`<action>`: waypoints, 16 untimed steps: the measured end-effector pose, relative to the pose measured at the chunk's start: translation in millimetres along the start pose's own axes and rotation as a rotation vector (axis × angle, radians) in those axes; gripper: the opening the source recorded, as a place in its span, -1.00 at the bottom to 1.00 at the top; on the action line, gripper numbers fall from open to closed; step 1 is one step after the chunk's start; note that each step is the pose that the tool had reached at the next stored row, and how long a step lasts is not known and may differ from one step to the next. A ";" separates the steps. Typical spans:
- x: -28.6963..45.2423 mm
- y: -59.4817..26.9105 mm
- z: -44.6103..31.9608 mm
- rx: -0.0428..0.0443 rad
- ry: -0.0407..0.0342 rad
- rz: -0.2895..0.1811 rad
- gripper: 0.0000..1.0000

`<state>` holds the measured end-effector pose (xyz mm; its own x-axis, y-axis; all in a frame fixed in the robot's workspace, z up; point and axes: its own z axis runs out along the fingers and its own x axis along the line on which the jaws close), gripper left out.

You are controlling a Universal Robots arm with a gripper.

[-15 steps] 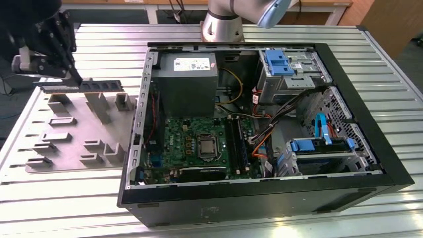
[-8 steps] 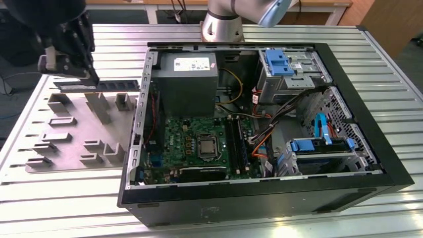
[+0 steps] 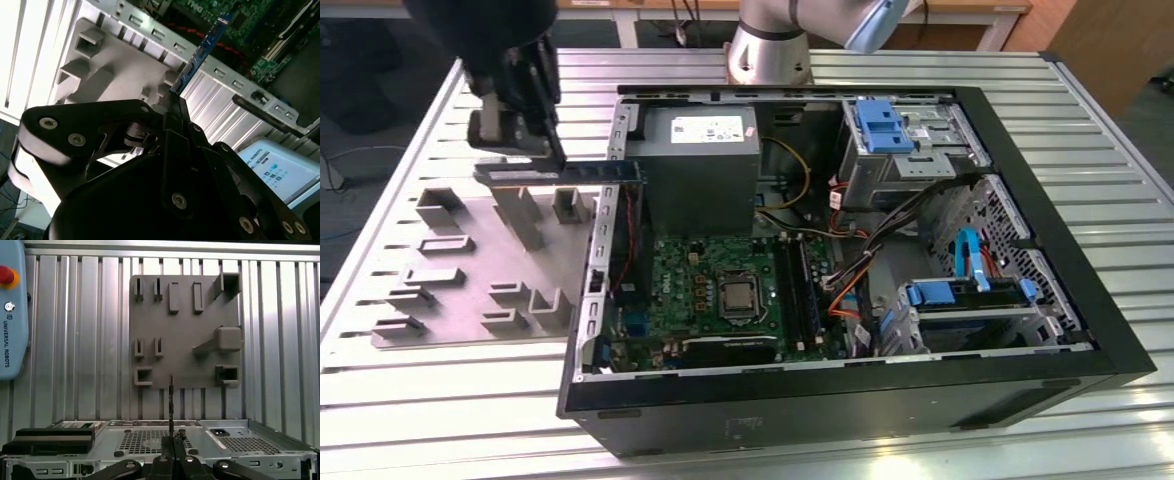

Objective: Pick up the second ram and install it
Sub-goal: 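Pick up the second ram and move it above second insertion slot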

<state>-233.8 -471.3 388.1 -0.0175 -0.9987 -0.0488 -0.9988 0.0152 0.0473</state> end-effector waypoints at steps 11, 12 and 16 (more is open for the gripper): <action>-0.9 -49.8 -2.1 -0.0001 0.0001 0.000 -0.77; -0.9 -54.3 -2.3 0.0000 0.0000 0.000 -0.77; -1.3 -72.7 -3.1 0.0000 0.0001 0.000 -0.77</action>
<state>-161.1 -471.3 387.7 -0.0175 -0.9987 -0.0487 -0.9988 0.0152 0.0473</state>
